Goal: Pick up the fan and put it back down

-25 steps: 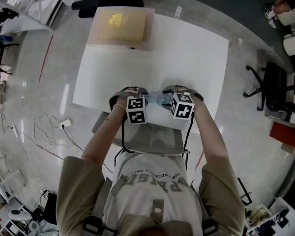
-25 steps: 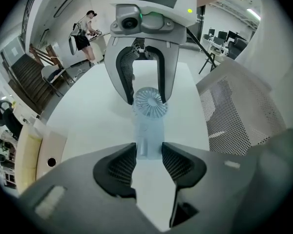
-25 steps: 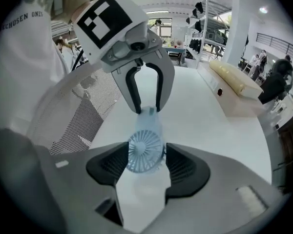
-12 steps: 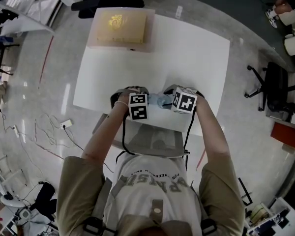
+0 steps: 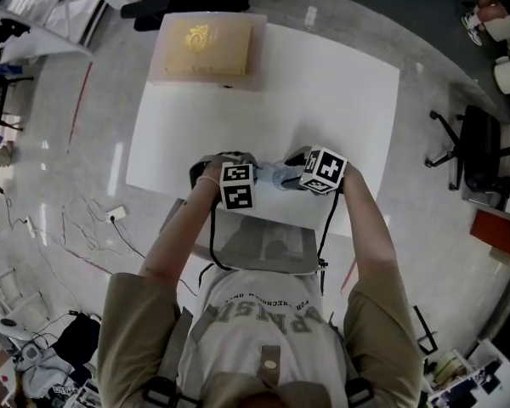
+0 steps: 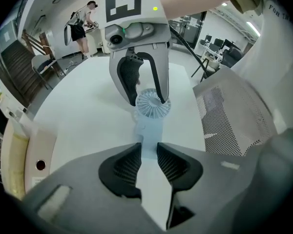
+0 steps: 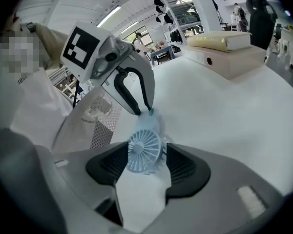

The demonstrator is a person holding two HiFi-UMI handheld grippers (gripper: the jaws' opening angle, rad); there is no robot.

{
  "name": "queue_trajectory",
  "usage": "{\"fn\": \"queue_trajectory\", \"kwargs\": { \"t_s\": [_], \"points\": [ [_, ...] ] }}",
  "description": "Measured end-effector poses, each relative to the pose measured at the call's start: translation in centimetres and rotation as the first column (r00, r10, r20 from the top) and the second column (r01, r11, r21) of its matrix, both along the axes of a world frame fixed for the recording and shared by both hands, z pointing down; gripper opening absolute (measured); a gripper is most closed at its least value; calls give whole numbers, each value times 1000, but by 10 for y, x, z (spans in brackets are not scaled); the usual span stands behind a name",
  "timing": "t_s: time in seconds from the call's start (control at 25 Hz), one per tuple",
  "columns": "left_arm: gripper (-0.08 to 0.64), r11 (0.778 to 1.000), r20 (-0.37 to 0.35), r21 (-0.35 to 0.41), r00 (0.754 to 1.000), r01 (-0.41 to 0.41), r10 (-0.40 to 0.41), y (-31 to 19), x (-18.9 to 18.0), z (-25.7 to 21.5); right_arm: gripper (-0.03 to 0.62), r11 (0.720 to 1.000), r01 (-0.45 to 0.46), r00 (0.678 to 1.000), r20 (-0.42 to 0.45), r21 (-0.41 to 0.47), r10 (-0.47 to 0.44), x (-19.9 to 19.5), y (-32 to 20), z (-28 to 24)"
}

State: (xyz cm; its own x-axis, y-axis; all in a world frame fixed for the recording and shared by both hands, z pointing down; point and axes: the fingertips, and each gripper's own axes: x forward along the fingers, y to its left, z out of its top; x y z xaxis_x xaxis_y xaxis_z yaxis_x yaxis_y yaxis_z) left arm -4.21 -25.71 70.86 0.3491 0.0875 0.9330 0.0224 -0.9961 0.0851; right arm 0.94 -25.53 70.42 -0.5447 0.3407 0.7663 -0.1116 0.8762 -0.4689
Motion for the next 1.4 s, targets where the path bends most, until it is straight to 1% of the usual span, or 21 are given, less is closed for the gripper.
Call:
{"fn": "queue_trajectory", "kwargs": {
  "t_s": [0.16,0.32,0.48,0.56,0.64,0.76,0.88,1.12,1.4],
  "points": [
    [114,1000,9,2,1000,-6,6,-2,0,0,252,997,-41,999,4,-67,41,1,-1,2],
    [114,1000,10,3,1000,-10,10,-3,0,1,255,992,-72,997,8,-101,73,1,-2,4],
    [115,1000,15,2,1000,-6,6,-4,-1,1,258,981,-114,993,10,-154,117,2,-2,6],
    [115,1000,18,1,1000,-6,6,-4,-1,2,258,979,-124,992,10,-162,128,3,-2,7],
    [115,1000,18,0,1000,-5,5,-4,0,2,258,978,-132,991,10,-158,136,4,-2,6],
    [114,1000,17,0,1000,1,-1,-3,2,1,256,979,-157,987,17,-130,161,7,-6,3],
    [115,1000,14,-1,1000,10,-10,-5,1,1,242,977,-190,980,44,-97,195,7,-14,-3],
    [114,1000,9,-1,1000,23,-23,-5,2,1,242,977,-210,972,96,-45,213,5,-17,-17],
    [114,992,-43,-33,992,118,-119,-7,2,-2,236,965,-261,952,163,-10,259,4,-19,-34]
  ]
}}
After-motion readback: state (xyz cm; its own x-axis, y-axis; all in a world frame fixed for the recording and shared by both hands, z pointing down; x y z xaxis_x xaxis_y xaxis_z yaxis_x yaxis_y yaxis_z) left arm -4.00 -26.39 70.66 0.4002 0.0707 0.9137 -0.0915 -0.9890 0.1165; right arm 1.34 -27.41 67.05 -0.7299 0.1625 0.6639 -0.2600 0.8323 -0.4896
